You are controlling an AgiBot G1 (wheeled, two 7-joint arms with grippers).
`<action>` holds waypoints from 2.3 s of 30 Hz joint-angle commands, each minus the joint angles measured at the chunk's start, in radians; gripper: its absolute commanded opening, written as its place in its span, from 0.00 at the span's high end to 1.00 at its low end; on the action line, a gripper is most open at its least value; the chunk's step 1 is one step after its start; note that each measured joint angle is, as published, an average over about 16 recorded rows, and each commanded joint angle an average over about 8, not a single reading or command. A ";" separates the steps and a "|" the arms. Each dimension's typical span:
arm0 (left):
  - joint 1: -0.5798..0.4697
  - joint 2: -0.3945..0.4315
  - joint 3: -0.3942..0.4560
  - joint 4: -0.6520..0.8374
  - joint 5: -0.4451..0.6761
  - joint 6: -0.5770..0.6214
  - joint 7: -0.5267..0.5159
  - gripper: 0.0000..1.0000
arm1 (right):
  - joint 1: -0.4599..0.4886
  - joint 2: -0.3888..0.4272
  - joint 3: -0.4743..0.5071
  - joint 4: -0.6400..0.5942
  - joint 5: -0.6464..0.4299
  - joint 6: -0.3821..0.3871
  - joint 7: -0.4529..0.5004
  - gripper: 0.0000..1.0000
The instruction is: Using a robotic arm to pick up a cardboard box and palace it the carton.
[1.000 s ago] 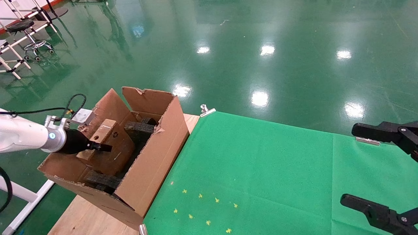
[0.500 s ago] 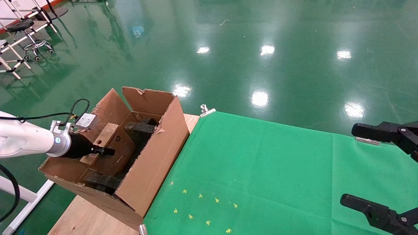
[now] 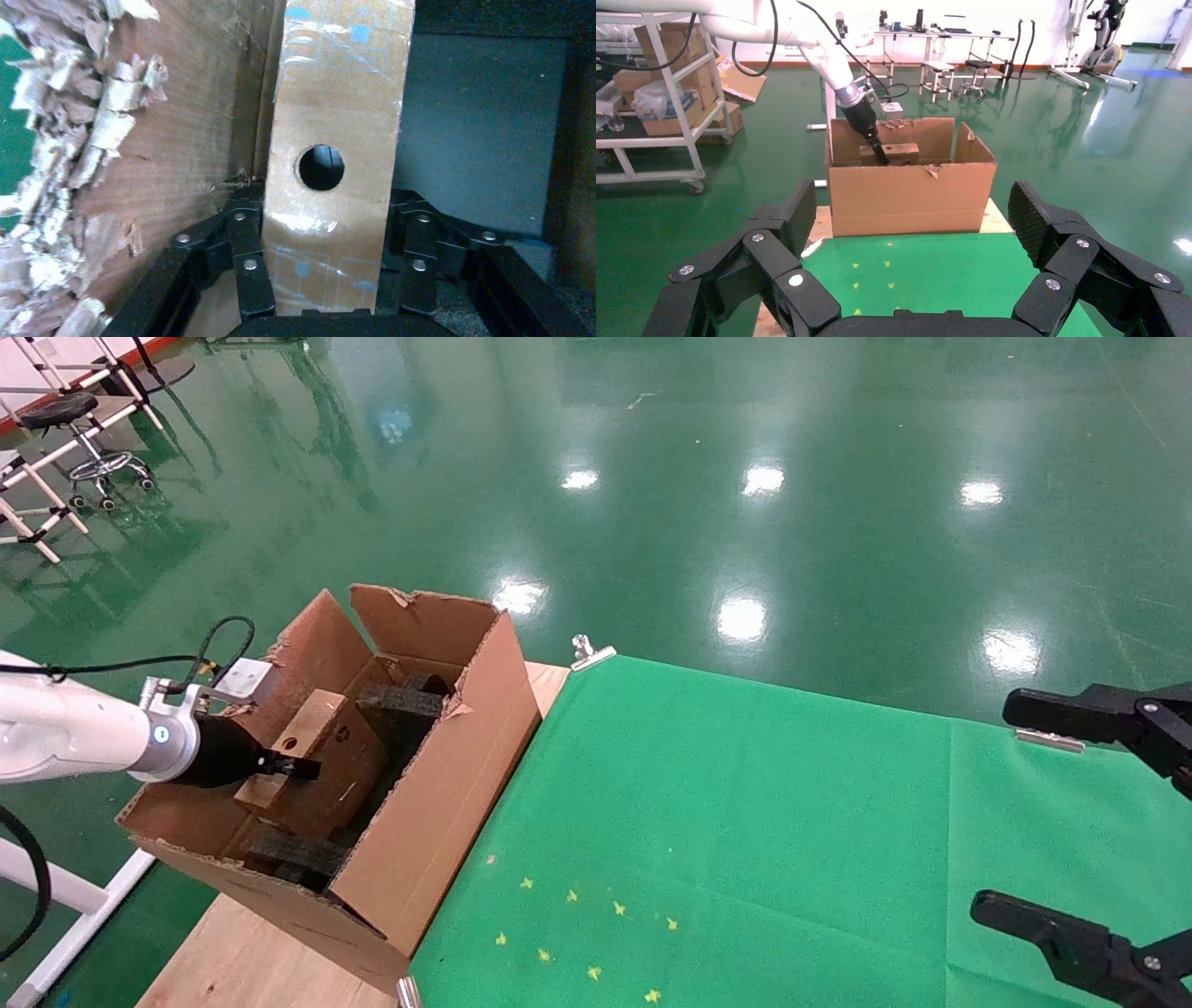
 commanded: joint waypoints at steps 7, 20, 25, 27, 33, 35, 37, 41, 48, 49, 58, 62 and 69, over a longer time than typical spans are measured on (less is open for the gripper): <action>-0.016 -0.006 -0.007 -0.005 -0.010 0.027 -0.003 0.00 | 0.000 0.000 0.000 0.000 0.000 0.000 0.000 0.00; -0.075 -0.017 0.005 -0.016 0.007 0.054 0.001 0.00 | 0.000 0.000 0.000 0.000 0.000 0.000 0.000 0.00; -0.127 -0.031 0.013 -0.032 0.018 0.063 0.012 0.00 | 0.000 0.000 0.000 0.000 0.000 0.000 0.000 0.00; -0.154 -0.037 0.015 -0.043 0.022 0.071 0.016 0.00 | 0.000 0.000 0.000 0.000 0.000 0.000 0.000 0.00; -0.248 -0.066 0.016 -0.099 0.025 0.117 0.024 0.00 | 0.000 0.000 0.000 0.000 0.000 0.000 0.000 0.00; -0.278 -0.080 0.011 -0.127 0.020 0.141 0.021 0.00 | 0.000 0.000 0.000 0.000 0.000 0.000 0.000 0.00; -0.306 -0.096 0.005 -0.162 0.011 0.170 0.017 0.00 | 0.000 0.000 0.000 0.000 0.000 0.000 0.000 0.00; -0.346 -0.140 -0.020 -0.258 -0.032 0.251 -0.006 0.00 | 0.000 0.000 0.000 0.000 0.000 0.000 0.000 0.00; -0.320 -0.232 -0.099 -0.468 -0.211 0.407 -0.083 0.00 | 0.000 0.000 0.000 0.000 0.000 0.000 0.000 0.00; -0.305 -0.243 -0.114 -0.494 -0.249 0.424 -0.096 0.00 | 0.000 0.000 0.000 0.000 0.000 0.000 0.000 0.00; -0.211 -0.286 -0.191 -0.607 -0.458 0.511 -0.157 0.00 | 0.000 0.000 0.000 0.000 0.000 0.000 0.000 0.00; -0.202 -0.286 -0.198 -0.611 -0.468 0.513 -0.152 0.00 | 0.000 0.000 0.000 0.000 0.000 0.000 0.000 0.00; -0.141 -0.279 -0.258 -0.664 -0.479 0.523 -0.103 0.00 | 0.000 0.000 0.000 0.000 0.001 0.000 0.000 0.00</action>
